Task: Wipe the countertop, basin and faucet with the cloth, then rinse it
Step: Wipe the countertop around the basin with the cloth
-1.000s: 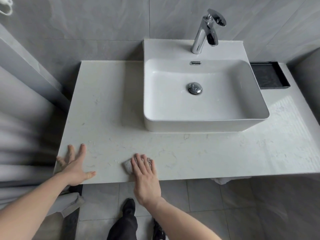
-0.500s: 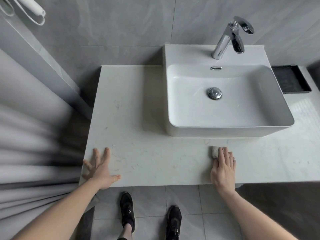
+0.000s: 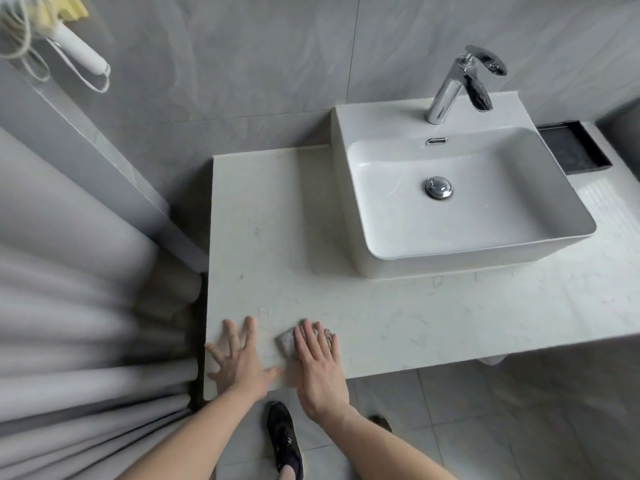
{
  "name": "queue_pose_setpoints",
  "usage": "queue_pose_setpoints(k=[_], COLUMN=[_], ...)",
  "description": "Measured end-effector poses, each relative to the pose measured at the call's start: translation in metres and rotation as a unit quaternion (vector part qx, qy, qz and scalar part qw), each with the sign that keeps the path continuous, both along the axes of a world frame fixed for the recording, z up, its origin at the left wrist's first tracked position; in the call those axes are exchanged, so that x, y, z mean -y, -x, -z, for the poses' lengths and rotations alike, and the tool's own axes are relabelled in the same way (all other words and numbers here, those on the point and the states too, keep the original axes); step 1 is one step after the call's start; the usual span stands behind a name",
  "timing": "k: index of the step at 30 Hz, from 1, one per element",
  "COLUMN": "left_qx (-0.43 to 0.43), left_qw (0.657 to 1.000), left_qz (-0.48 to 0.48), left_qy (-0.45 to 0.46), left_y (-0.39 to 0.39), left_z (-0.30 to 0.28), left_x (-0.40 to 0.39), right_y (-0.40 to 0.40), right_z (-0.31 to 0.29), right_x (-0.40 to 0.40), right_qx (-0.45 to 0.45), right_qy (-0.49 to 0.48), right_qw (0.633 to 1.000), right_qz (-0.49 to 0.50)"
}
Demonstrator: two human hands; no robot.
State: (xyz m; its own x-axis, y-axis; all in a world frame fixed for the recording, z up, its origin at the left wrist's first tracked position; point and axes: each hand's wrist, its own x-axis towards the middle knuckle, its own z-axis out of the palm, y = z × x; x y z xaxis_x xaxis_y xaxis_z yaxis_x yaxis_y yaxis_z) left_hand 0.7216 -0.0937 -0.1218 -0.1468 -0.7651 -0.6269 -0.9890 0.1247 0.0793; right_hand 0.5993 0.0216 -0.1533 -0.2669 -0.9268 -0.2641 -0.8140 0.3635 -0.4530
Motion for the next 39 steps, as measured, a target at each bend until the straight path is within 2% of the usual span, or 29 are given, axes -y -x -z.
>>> queue_pose_setpoints(k=[4,7,11,14,17,20,24,28,32,35,39], left_qx=[0.02,-0.052,-0.135,-0.172,-0.201,-0.214,-0.241,-0.253,-0.298,-0.335,-0.352], left_qw=[0.991,0.986,0.986,0.983,0.97,0.963,0.949,0.94,0.92,0.899,0.88], left_qz=[0.117,0.136,0.053,-0.059,-0.131,-0.155,-0.185,-0.202,-0.205,-0.214,-0.25], left_qy=[0.065,0.077,0.085,0.018,-0.05,-0.047,-0.082,-0.108,-0.148,-0.185,-0.198], left_y=[-0.025,-0.055,-0.094,-0.113,-0.121,-0.122,-0.123,-0.131,-0.142,-0.148,-0.147], left_z=[-0.006,-0.01,-0.003,0.018,0.038,0.042,0.041,0.053,0.076,0.088,0.079], left_x=[0.006,0.022,0.038,0.043,0.044,0.042,0.047,0.052,0.057,0.061,0.061], right_y=[0.012,0.045,0.106,0.143,0.148,0.115,0.042,-0.035,-0.098,-0.109,-0.078], right_z=[-0.006,-0.008,-0.004,0.0,0.006,0.013,0.014,0.014,0.009,0.008,0.008], right_x=[-0.007,-0.027,-0.053,-0.061,-0.057,-0.043,-0.007,0.031,0.055,0.06,0.05], right_qx=[0.022,0.019,-0.014,-0.046,-0.052,-0.056,-0.047,-0.019,-0.002,0.015,0.029], right_qy=[0.011,0.023,0.024,-0.009,-0.064,-0.082,-0.039,-0.007,0.01,0.013,0.045], right_qw=[1.0,0.999,0.982,0.951,0.933,0.93,0.958,0.992,1.0,0.995,0.992], right_qz=[0.006,0.04,0.188,0.306,0.35,0.354,0.279,0.121,-0.03,-0.098,-0.113])
